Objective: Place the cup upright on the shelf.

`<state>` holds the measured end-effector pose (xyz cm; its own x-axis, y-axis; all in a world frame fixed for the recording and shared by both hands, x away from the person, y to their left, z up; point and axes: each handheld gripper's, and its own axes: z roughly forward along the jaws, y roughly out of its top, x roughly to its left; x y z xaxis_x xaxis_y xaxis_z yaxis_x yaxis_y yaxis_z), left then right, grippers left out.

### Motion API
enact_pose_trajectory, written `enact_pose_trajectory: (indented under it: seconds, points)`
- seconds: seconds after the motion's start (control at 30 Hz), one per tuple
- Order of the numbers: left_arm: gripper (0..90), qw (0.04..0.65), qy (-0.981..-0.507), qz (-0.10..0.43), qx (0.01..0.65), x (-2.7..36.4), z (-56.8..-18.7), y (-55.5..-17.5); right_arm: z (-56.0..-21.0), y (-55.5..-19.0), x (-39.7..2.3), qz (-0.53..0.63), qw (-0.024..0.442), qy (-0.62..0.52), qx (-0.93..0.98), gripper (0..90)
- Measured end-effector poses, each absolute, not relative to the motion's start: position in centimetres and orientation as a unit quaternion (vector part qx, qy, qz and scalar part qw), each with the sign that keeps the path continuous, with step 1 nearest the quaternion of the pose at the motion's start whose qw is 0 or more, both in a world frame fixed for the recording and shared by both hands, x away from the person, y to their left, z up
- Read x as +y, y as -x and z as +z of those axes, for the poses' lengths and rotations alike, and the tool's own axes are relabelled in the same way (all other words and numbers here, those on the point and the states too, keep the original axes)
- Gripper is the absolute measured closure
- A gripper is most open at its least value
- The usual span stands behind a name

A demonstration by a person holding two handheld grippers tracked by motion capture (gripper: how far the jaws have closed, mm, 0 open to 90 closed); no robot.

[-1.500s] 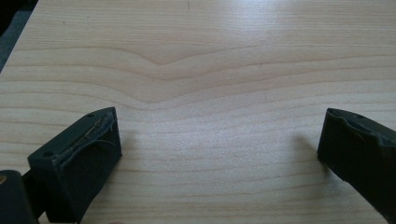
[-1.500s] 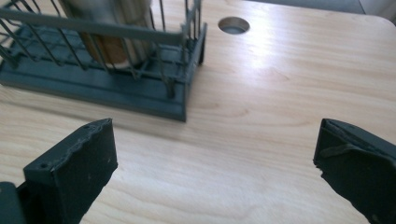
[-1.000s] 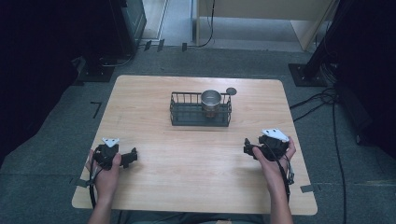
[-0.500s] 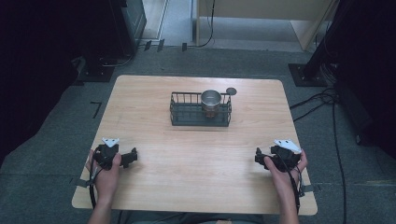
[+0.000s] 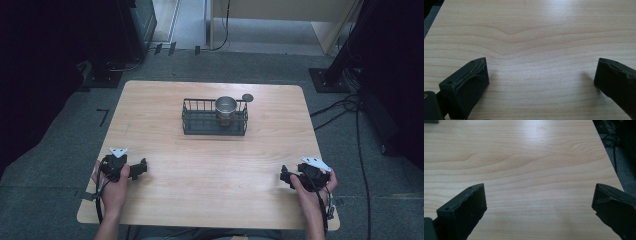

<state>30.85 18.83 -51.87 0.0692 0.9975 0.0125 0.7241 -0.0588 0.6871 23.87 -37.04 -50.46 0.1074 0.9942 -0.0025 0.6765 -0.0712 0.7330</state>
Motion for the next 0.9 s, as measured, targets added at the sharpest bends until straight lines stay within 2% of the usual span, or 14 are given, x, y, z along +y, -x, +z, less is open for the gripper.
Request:
enact_pose_trajectory:
  seconds: [0.9]
  points:
    - [0.0,0.266,-0.681,0.257,0.632,18.8,-51.9,-30.8,-52.7,-22.3,-38.6,0.259,0.284,-0.699,0.604,0.0]
